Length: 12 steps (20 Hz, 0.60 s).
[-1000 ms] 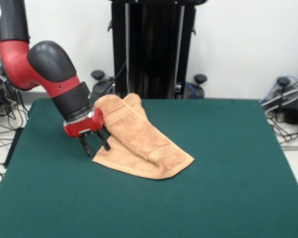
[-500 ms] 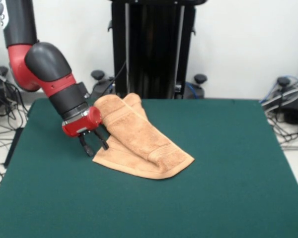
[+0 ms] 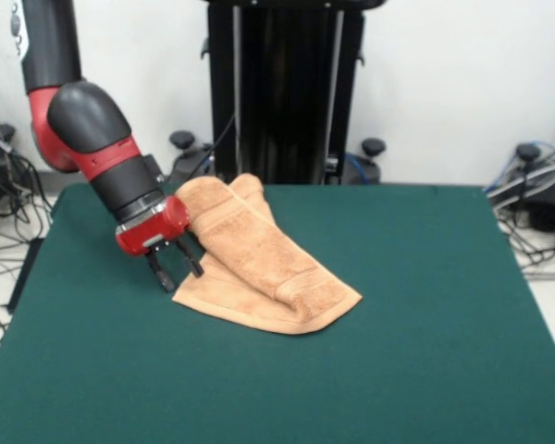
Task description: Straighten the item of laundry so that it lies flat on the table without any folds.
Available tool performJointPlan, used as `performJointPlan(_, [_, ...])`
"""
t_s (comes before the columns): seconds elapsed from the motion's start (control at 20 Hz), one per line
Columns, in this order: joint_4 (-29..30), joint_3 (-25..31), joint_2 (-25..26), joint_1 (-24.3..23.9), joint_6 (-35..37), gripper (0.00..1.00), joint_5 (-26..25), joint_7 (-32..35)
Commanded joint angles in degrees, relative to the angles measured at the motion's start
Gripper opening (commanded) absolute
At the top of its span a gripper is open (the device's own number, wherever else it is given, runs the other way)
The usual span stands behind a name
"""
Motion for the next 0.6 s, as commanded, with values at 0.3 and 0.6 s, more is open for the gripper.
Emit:
performJointPlan(0.3, [-7.7, -1.7, 9.2, 5.8, -2.4, 1.00, -13.2, -26.2])
performJointPlan(0.6, [-10.2, -1.8, 14.2, 4.4, 3.4, 1.00, -7.3, -32.9])
